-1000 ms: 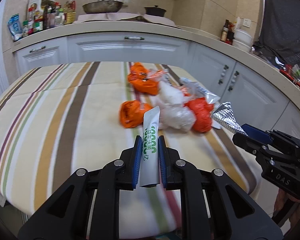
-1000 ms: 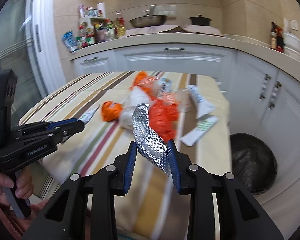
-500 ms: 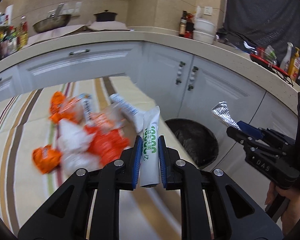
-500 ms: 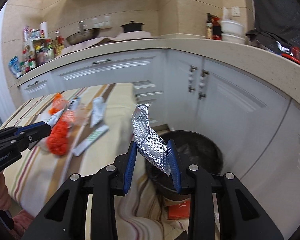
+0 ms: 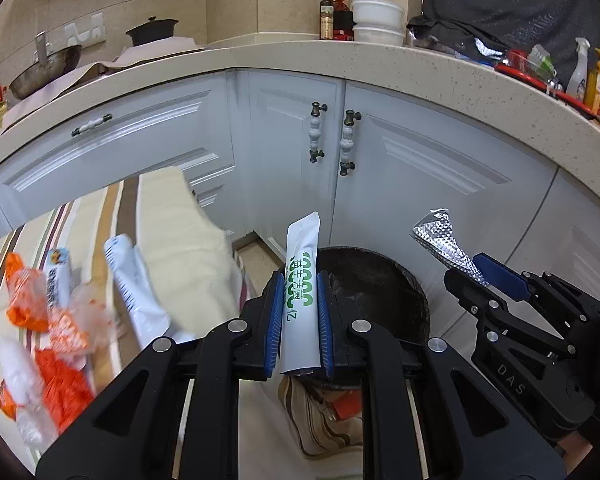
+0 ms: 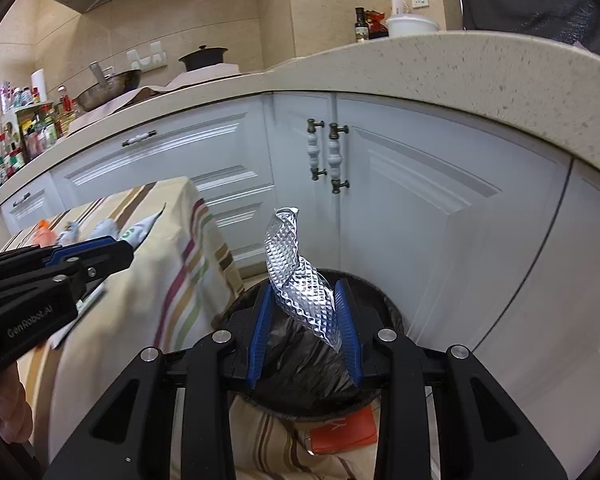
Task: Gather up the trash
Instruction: 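Carry both items over the bin and open both grippers to drop them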
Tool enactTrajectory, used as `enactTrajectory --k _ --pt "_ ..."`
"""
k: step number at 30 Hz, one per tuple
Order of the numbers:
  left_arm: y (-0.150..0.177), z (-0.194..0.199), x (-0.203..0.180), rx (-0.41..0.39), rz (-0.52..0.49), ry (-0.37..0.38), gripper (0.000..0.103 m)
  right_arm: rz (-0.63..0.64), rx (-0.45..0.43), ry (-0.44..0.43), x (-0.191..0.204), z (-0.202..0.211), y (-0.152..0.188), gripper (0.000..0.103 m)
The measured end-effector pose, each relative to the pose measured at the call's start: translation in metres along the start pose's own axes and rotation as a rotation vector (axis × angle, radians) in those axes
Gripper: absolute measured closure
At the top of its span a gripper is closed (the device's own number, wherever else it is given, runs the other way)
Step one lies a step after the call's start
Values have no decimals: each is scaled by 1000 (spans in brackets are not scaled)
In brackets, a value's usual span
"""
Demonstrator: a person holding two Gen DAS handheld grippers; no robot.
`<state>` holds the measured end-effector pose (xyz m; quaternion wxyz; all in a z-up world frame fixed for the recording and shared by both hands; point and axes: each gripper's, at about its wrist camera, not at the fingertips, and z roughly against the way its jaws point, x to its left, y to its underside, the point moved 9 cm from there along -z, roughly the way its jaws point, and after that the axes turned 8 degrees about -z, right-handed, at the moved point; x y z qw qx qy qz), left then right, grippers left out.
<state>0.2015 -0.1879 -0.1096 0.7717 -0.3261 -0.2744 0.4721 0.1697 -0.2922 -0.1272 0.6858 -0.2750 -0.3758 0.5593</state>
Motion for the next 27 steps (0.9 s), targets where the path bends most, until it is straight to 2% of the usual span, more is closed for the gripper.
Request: enactTrajectory --k 7,11,13,14,16,19,27 --pt "-8 -54 -16 94 -15 4 87 -33 17 -1 -18 -34 -2 70" --pt "-3 -77 -18 184 38 60 87 -55 45 -2 -26 -55 3 70" --pt "-2 -84 -19 208 38 68 81 -67 60 -4 -30 -63 8 69" --pt "-1 -87 -20 216 44 73 77 -70 63 -2 -32 -66 8 65" --pt "1 -90 -19 223 53 72 71 -75 62 6 -35 -68 9 57" --pt "0 -87 -17 211 57 65 55 -83 57 9 -37 -65 9 53" --pt "-6 -41 2 129 65 49 44 -73 19 6 -21 -36 -4 45"
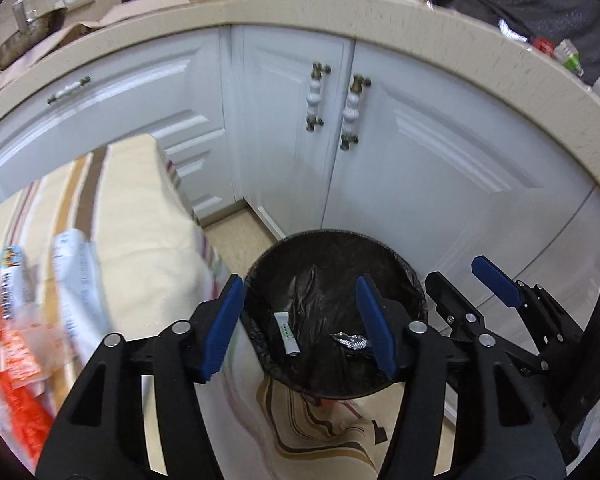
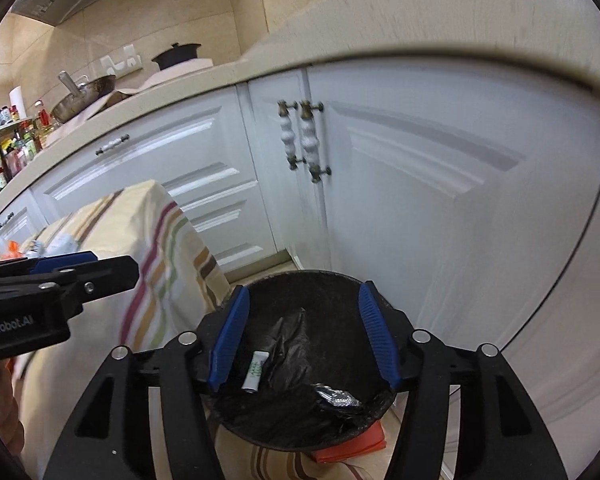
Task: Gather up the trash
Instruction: 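Carry both items over the bin and open both grippers to drop them, then grasp the orange bag with the left gripper while the right gripper grasps the red bag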
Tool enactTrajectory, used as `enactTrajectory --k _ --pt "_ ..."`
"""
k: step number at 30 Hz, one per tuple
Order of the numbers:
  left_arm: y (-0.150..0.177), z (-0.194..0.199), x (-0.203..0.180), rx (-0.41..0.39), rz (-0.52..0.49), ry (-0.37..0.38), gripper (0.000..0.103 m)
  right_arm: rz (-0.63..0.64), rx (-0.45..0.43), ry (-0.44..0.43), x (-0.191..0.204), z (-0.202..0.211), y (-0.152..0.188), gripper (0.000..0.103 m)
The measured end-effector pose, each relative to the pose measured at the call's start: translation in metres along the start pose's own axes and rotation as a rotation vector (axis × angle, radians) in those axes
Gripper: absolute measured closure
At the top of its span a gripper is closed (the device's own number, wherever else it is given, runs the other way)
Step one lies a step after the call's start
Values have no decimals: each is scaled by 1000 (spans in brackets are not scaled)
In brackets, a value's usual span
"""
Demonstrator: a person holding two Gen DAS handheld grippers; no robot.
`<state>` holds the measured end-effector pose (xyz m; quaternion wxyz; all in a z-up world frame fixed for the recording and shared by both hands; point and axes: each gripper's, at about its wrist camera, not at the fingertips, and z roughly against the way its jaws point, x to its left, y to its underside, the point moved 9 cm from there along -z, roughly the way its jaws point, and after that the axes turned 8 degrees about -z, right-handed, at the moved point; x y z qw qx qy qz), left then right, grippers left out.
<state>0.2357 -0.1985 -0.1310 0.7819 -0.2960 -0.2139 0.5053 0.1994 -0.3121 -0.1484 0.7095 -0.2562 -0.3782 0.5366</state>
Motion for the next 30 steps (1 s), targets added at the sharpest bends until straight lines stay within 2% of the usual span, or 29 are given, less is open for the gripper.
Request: enactTrajectory --k 4,9,18,24,30 --pt "9 33 17 -40 13 -13 41 20 -19 -33 24 22 -2 42" --pt "32 74 53 -76 34 -70 39 71 -23 -99 68 48 6 40" --pt "92 142 140 -94 108 -240 38 189 27 -251 167 66 35 39" --pt "134 166 191 -70 179 -329 38 272 73 -340 228 69 61 38" --pt "167 172 229 -38 250 -362 38 324 121 -368 262 62 79 36"
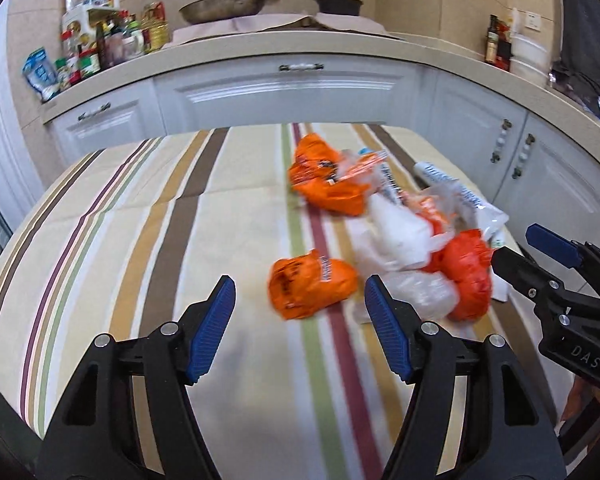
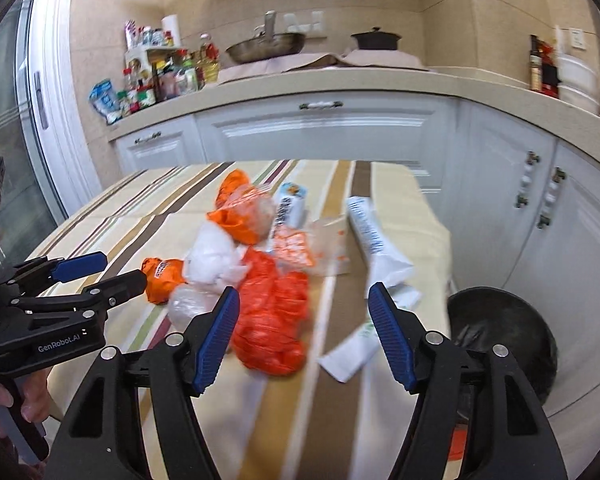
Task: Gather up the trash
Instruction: 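Grasp the orange bag with the left gripper while the right gripper grasps the red bag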
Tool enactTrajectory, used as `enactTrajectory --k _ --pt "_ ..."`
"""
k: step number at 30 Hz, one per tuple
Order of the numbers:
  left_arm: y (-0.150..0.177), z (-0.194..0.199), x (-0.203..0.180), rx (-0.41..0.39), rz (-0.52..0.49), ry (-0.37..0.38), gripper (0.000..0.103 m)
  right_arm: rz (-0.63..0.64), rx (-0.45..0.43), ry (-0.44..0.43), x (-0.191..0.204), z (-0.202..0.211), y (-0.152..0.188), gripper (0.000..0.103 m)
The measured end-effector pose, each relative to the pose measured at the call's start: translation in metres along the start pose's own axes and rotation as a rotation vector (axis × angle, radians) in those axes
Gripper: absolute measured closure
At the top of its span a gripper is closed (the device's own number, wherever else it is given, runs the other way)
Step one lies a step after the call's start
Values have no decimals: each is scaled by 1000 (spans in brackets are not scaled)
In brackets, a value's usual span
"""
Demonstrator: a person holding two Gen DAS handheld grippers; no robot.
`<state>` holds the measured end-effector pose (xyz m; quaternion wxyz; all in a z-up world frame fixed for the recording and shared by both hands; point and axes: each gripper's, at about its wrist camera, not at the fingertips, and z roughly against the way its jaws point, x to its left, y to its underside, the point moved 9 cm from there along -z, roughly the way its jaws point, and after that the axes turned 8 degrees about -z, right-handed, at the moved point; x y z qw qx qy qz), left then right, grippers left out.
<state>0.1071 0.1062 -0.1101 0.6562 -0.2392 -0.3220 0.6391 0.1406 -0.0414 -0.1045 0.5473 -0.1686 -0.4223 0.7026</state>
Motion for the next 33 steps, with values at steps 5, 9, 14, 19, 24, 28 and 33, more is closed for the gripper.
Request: enactTrajectory --k 5,9,14,19,24,28,33 --pt "10 -8 13 15 18 6 38 11 71 18 8 -22 7 36" --pt "13 -17 14 30 21 26 38 -8 141 -7 8 -35 15 36" --pt "10 -27 7 44 12 53 37 -20 179 -58 13 -39 23 59" --pt "8 -37 2 55 10 82 37 -11 158 -75 16 -32 21 62" --pt "10 -42 -4 63 -15 94 52 -18 131 -83 13 -24 16 62" --pt "11 -39 -3 58 -11 100 55 -25 114 -86 12 -19 14 63" --pt "15 -31 5 53 13 84 55 -25 88 -78 10 -12 10 63"
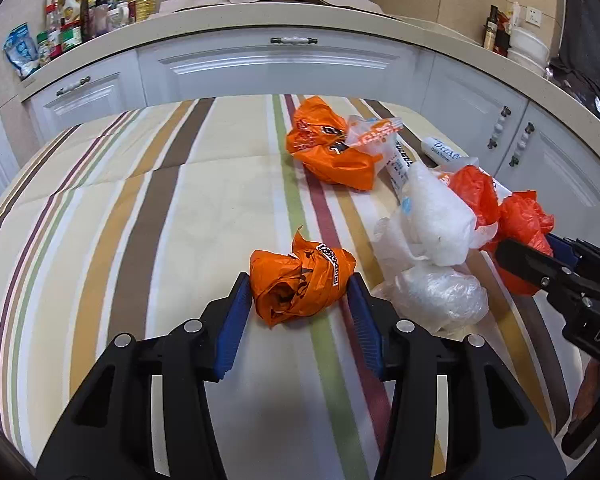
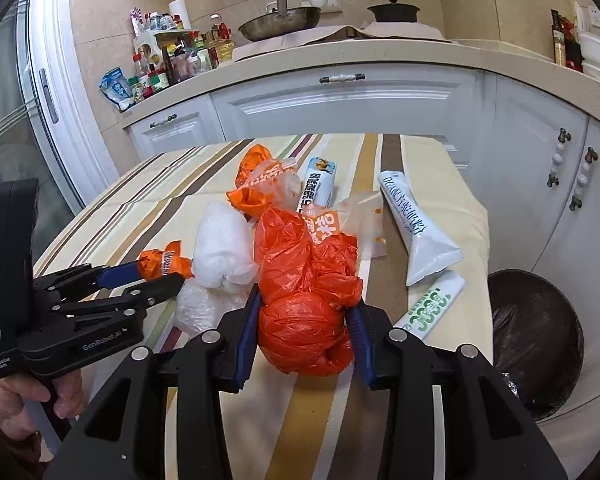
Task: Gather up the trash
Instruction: 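Grasp the orange bag with the left gripper while the right gripper grasps the red bag, then carry both orange bags over the bin and open both grippers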
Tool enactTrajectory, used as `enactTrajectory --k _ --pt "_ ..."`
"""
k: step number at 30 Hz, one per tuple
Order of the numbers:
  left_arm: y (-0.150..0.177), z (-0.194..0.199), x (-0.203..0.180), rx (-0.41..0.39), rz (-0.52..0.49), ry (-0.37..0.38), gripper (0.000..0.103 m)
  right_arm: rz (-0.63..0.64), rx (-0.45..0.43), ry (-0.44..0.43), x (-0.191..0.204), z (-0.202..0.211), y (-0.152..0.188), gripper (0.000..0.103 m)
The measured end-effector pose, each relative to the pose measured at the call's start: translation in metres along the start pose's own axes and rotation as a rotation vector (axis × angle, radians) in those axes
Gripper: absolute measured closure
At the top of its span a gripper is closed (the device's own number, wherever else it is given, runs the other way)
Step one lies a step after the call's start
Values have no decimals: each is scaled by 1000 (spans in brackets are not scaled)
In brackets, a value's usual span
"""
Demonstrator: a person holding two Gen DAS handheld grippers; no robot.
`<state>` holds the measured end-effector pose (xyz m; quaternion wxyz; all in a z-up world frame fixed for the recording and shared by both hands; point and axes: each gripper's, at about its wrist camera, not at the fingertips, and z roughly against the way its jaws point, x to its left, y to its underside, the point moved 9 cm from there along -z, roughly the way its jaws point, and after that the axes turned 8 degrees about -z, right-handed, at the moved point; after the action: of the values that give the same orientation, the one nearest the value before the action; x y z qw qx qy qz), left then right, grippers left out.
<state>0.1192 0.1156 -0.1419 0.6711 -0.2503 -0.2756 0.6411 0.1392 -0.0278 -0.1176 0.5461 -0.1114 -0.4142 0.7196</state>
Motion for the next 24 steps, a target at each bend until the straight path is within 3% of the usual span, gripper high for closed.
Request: enactTrajectory --k 7,14,24 --pt "-1 28 18 -54 48 -57 56 18 -41 43 -4 12 -2 63" --pt "-14 55 19 -131 35 -129 56 44 -106 112 -13 32 -7 63" --pt "-31 68 -39 -183 -40 -63 56 11 -198 250 -56 70 -10 63"
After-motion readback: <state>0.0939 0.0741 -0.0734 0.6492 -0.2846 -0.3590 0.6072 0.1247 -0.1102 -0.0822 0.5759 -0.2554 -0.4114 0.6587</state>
